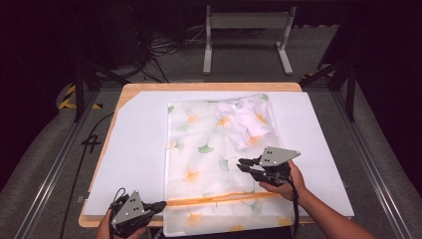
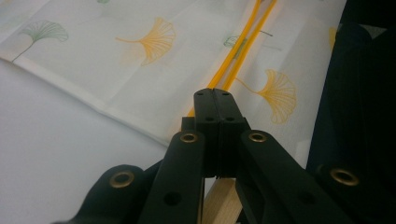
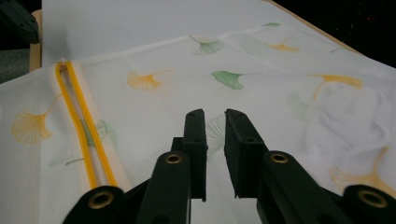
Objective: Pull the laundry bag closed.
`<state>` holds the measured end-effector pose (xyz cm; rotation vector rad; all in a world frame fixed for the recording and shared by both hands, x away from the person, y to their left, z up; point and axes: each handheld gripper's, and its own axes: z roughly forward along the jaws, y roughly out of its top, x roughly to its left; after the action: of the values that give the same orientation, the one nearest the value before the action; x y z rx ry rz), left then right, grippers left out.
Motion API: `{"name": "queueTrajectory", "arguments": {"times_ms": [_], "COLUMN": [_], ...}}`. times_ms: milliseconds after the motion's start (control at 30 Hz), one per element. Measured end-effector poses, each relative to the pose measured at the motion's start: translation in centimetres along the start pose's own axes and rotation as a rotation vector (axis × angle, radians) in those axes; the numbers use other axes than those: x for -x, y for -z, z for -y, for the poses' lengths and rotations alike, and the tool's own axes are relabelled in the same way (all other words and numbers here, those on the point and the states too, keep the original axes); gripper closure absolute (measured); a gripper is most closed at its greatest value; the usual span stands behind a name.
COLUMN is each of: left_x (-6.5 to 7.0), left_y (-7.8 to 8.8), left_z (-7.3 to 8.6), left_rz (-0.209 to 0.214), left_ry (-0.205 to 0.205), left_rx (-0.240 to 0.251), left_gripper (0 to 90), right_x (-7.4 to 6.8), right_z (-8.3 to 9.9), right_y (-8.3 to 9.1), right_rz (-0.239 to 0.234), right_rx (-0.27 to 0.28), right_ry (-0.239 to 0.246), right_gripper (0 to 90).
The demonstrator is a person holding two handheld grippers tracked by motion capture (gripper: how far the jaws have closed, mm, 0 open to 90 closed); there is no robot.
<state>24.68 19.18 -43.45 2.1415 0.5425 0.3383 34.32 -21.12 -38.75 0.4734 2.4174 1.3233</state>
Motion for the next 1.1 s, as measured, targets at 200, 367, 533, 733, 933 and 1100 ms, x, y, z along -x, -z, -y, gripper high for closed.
{"name": "queueTrajectory", "arguments": {"times_ms": [200, 367, 533, 733, 933, 1100], "left_x": [0.4, 0.7, 0.8, 0.8, 0.9, 1.1], "left_y": [-1.2, -1.9, -2.2, -2.4, -2.6, -2.8], "left_z": [0.0, 0.0, 0.2, 0.4, 0.6, 0.9], "left_rz": [0.018, 0.029, 0.036, 0.042, 0.052, 0.043], "left_ry": [-0.014, -0.027, -0.035, -0.030, -0.033, -0.041], "left_rx": [-0.029, -0.055, -0.070, -0.084, -0.096, -0.128], "left_gripper": [90.0, 90.0, 90.0, 90.0, 90.0, 90.0], "right_x": [-1.4, -2.2, -3.4, -4.8, -6.4, -7.8], "right_z": [-1.0, -1.6, -2.2, -2.8, -3.7, -4.5], "right_y": [-2.2, -3.7, -5.0, -6.2, -7.8, -9.4], "right_rz": [-0.041, -0.068, -0.117, -0.165, -0.217, -0.264], "right_rx": [-0.018, -0.029, -0.035, -0.048, -0.056, -0.068], "right_ry": [0.039, 0.041, 0.069, 0.105, 0.128, 0.149], "right_gripper": [83.6, 83.9, 86.5, 88.6, 88.3, 85.0]}}
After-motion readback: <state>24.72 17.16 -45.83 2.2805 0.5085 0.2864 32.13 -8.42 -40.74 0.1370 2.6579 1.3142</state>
